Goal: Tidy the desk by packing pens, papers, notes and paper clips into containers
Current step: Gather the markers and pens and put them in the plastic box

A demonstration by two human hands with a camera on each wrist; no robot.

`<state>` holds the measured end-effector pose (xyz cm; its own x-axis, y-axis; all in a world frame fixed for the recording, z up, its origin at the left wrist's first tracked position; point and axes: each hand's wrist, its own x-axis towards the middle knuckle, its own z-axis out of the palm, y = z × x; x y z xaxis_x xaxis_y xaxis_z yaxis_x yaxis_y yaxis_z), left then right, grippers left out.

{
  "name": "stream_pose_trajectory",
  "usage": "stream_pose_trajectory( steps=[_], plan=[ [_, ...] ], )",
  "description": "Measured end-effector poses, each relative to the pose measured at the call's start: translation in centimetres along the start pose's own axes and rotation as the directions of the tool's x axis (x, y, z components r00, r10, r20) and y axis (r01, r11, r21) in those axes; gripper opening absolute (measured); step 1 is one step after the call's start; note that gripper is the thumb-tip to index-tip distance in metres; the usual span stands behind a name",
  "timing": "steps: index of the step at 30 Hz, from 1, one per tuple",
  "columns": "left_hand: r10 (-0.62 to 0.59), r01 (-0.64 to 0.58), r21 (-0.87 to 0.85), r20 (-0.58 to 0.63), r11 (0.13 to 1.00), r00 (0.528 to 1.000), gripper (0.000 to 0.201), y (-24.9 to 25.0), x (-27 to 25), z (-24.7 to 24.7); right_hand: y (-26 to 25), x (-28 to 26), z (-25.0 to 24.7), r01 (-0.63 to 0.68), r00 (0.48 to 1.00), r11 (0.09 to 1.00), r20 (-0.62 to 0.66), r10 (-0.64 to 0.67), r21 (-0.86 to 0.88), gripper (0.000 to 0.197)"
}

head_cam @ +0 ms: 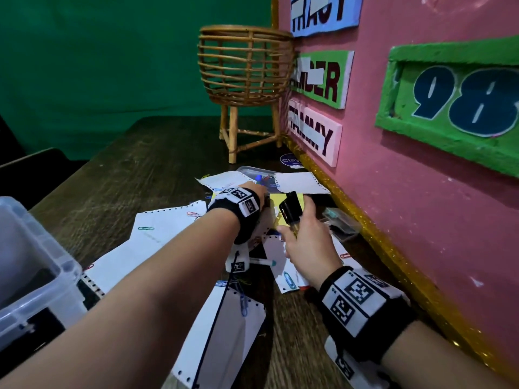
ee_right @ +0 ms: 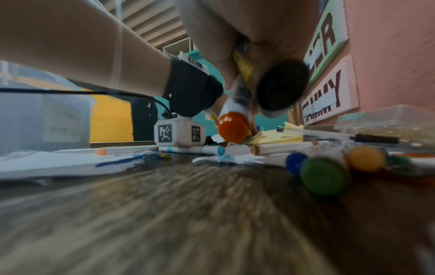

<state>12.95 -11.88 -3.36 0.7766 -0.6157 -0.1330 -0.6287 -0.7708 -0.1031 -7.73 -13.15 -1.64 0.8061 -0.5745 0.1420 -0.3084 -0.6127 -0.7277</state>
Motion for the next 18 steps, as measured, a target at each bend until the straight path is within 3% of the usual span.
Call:
stream_pose_trajectory(
  steps=[3, 8, 11, 15, 18],
  plan=[
    [0.006, -0.008, -0.046, -0.037, 0.999, 0.999, 0.022, 0.4, -0.6, -0.7, -0.1, 0.1, 0.2, -0.002, 1.000, 0.996, 0.013, 0.004, -0.087, 0.031],
    [0.031, -0.049, -0.140, -0.124, 0.989, 0.992, 0.032, 0.6, -3.2, -0.7, -0.4, -0.2, 0.0, 0.032, 0.999, 0.987, 0.016, -0.030, -0.157, 0.029],
    [0.010, -0.057, -0.273, -0.168, 0.960, 0.986, 0.049, 1.2, -5.9, -1.5, -0.3, -0.1, -0.1, 0.009, 1.000, 0.992, -0.017, -0.011, -0.128, 0.032],
    [-0.076, -0.131, -0.568, -0.325, 0.812, 0.942, 0.060, 2.1, -10.3, -1.7, -0.4, -0.3, -0.3, 0.028, 0.997, 0.993, -0.071, -0.036, -0.114, 0.046],
    [-0.159, -0.152, -0.766, -0.315, 0.625, 0.936, 0.076, 1.9, -13.1, -1.4, -0.4, -0.2, -0.6, 0.049, 0.992, 0.997, -0.111, -0.055, -0.051, 0.050]
  ],
)
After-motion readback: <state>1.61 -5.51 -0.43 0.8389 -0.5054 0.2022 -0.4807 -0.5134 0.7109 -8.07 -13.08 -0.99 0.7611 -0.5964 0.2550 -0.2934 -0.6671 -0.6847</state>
